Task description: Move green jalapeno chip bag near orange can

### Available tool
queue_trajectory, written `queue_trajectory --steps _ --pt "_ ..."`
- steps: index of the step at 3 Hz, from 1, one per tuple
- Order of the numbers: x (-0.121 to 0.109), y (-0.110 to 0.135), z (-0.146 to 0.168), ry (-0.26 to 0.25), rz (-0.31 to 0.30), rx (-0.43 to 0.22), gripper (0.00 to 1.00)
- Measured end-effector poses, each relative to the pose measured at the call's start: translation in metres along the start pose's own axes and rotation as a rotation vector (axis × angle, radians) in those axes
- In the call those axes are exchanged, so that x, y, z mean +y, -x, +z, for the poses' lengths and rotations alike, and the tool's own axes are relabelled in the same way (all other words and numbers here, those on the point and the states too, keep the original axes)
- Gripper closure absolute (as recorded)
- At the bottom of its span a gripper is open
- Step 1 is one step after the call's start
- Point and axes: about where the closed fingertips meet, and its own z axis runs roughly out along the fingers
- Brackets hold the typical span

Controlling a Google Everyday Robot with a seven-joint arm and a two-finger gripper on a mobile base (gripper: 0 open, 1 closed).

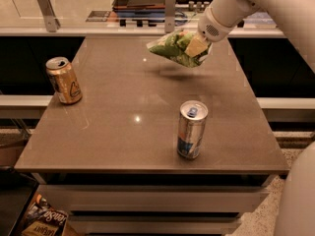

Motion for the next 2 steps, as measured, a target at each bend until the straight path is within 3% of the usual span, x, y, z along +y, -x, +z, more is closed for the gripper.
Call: queue_trajectory --steps 1,2 --pt "0.036 0.020 0.000 0.061 -0.057 -0.017 1.00" --pt "0.075 0.040 0.001 0.089 -0.101 -0.018 1.00"
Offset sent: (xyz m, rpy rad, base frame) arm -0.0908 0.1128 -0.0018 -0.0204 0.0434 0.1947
